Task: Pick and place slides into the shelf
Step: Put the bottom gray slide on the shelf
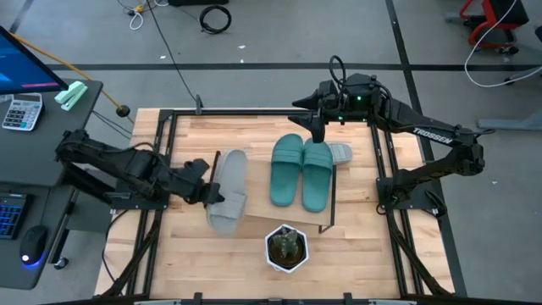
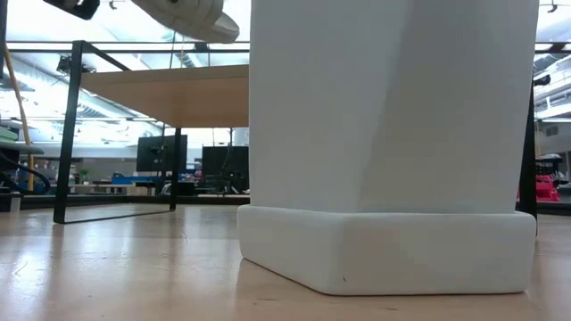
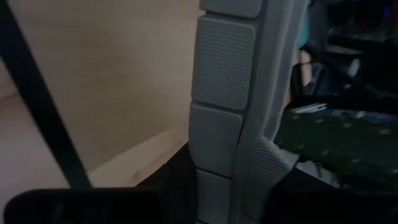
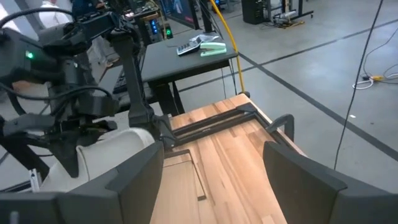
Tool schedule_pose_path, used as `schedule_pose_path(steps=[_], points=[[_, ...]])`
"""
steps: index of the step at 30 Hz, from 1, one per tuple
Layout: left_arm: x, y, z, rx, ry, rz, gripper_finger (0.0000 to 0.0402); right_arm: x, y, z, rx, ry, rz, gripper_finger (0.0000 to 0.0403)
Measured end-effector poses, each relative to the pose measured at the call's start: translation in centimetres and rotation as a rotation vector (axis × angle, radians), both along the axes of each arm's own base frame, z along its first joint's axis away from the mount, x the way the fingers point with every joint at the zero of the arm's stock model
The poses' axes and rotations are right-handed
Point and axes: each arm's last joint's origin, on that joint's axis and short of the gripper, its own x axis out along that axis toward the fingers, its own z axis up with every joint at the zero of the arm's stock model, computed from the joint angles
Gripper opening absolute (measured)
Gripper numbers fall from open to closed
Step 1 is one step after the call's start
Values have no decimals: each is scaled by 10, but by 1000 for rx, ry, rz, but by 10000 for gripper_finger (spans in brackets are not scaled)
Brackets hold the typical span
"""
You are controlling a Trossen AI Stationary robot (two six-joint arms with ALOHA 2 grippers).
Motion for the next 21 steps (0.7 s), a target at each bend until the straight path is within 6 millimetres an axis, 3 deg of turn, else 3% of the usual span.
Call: schedule_pose_path(steps=[10, 21], points=[[14, -12, -17, 35, 90, -7, 107, 0, 1, 0, 22, -4, 12, 281], [12, -10, -20, 81, 123, 9, 106, 3, 11, 0, 39, -6, 47, 281]])
